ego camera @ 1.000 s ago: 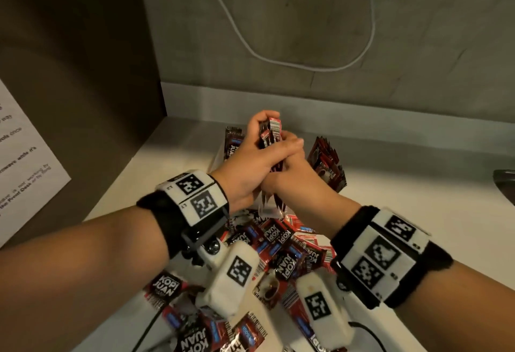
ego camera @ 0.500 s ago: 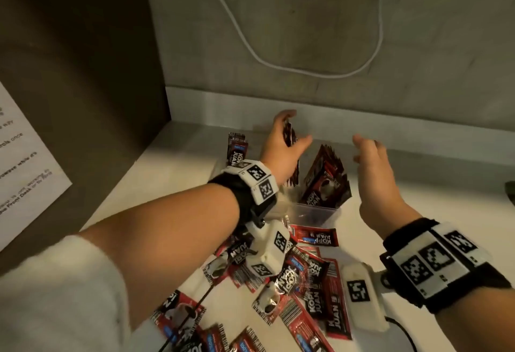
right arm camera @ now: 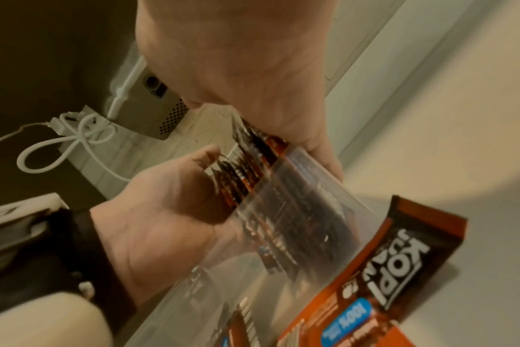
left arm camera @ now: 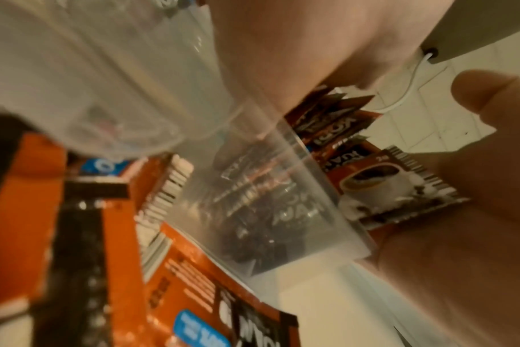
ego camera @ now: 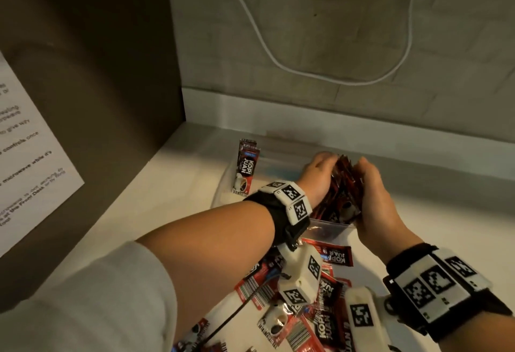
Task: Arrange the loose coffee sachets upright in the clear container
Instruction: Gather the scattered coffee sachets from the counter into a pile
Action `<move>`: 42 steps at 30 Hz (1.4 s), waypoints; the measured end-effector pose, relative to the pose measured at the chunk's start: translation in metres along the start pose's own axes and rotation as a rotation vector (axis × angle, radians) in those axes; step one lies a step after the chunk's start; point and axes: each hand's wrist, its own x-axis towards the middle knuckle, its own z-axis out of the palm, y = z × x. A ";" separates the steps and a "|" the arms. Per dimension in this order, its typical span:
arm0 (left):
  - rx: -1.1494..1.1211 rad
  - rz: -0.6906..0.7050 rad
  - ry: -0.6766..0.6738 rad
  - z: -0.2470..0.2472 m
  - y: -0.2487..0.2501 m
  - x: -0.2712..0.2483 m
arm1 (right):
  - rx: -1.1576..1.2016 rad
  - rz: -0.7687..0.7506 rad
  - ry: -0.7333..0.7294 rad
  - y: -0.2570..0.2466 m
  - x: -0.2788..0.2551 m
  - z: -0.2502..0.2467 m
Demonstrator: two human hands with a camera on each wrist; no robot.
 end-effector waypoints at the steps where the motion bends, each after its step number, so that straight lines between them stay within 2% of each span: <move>1: -0.029 0.004 0.003 0.000 -0.002 -0.002 | 0.003 0.007 -0.016 0.000 0.000 0.000; 6: -0.126 -0.031 -0.032 -0.002 -0.010 0.000 | -0.028 0.020 -0.070 0.003 0.000 0.003; 9: -0.133 -0.047 0.017 -0.009 -0.007 -0.006 | -0.019 0.015 -0.099 0.003 -0.001 0.008; 14: 0.003 -0.060 0.133 -0.018 -0.004 -0.012 | 0.057 0.044 -0.152 0.002 -0.004 0.013; 17: 0.038 -0.020 0.143 -0.018 -0.010 -0.005 | 0.099 0.031 -0.164 0.003 -0.006 0.018; 19: 0.146 0.020 0.135 -0.016 -0.007 -0.008 | 0.102 0.024 -0.172 0.004 -0.006 0.020; 22: 0.061 -0.012 0.183 -0.019 -0.007 -0.003 | 0.105 0.029 -0.186 0.005 -0.005 0.020; 24: 0.065 -0.043 0.126 -0.019 -0.003 -0.008 | 0.102 0.038 -0.204 0.006 -0.003 0.020; 29: -0.112 -0.175 0.175 -0.025 0.002 -0.005 | 0.075 0.052 -0.259 0.004 -0.001 0.022; 32: -0.105 -0.166 0.160 -0.026 -0.001 -0.004 | 0.095 0.055 -0.252 0.004 -0.002 0.025; 33: -0.116 -0.171 0.197 -0.026 -0.003 -0.002 | 0.105 0.059 -0.253 0.003 -0.002 0.025; 37: 0.012 -0.212 0.167 -0.027 0.000 -0.003 | 0.154 0.076 -0.255 -0.001 -0.004 0.023; 40: -0.087 -0.212 0.181 -0.032 0.008 0.001 | 0.152 0.076 -0.254 -0.006 -0.006 0.024; 42: -0.148 -0.232 0.141 -0.028 0.012 -0.002 | 0.139 0.070 -0.266 -0.005 -0.006 0.025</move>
